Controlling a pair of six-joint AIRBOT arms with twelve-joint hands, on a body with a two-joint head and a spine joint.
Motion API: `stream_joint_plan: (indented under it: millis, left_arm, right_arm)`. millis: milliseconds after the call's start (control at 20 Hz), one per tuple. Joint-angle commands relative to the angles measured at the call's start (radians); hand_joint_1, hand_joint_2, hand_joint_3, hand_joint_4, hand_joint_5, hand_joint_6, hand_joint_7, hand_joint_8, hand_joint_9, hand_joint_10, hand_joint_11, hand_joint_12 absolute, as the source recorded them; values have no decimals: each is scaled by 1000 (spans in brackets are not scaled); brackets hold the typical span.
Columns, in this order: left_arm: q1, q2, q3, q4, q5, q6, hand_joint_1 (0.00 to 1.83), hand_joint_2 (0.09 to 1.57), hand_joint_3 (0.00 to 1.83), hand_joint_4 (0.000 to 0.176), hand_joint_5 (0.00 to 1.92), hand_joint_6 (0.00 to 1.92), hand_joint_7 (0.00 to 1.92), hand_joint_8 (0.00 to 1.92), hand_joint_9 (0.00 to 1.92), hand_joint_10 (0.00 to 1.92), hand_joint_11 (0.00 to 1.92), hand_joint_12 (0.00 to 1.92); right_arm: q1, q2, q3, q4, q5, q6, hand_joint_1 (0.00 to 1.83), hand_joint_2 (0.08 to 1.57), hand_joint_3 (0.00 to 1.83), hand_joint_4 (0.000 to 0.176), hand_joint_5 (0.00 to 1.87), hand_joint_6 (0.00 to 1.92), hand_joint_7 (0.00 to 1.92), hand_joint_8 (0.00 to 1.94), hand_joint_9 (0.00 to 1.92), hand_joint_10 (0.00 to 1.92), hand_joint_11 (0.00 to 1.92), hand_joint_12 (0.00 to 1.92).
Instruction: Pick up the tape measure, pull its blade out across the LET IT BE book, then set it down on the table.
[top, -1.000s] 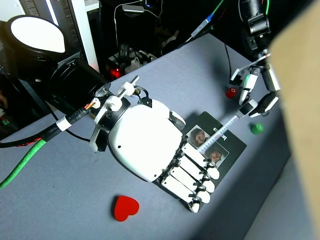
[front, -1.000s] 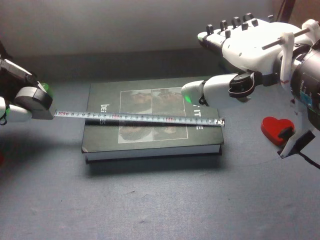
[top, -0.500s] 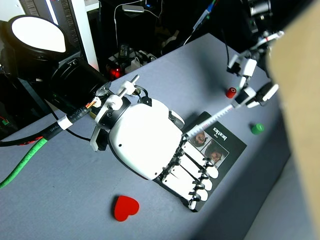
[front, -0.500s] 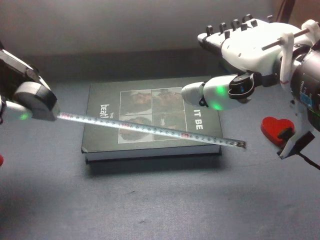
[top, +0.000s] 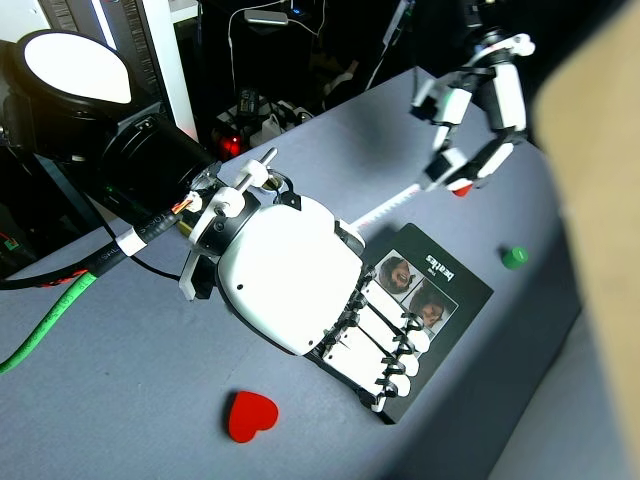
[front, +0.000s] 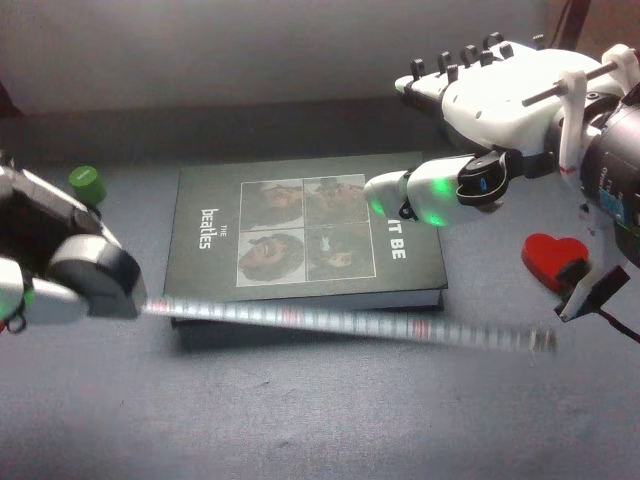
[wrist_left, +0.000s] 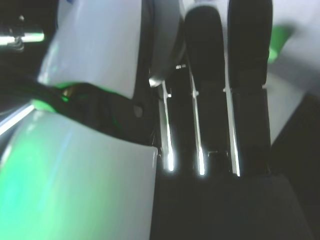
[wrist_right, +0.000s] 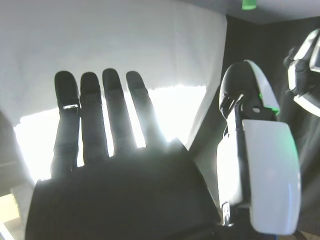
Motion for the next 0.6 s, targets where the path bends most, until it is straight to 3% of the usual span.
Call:
stream_joint_plan:
  millis: [0,300,550]
  left_arm:
    - [5,-2,0,-51,-141,4,1389,1077,1,0,1013,651,1039,898,1046,1124,1127,846]
    - [156,-83,-11,-147,-278,20,1389,1078,0,0,1019,639,1026,912,1052,1129,1126,870]
    - [259,-176,50,-186,-355,20,1391,1072,0,0,1028,639,1048,866,1061,1114,1135,866]
  right_arm:
    - [9,6,-3,-78,-22,3,65,1100,2,0,106,3,177,5,197,4,0,804]
    - [8,6,-4,-82,-20,3,64,1101,2,0,112,4,181,5,206,7,0,803]
    - [6,5,-6,-87,-19,3,62,1108,4,0,123,6,192,5,222,9,0,835]
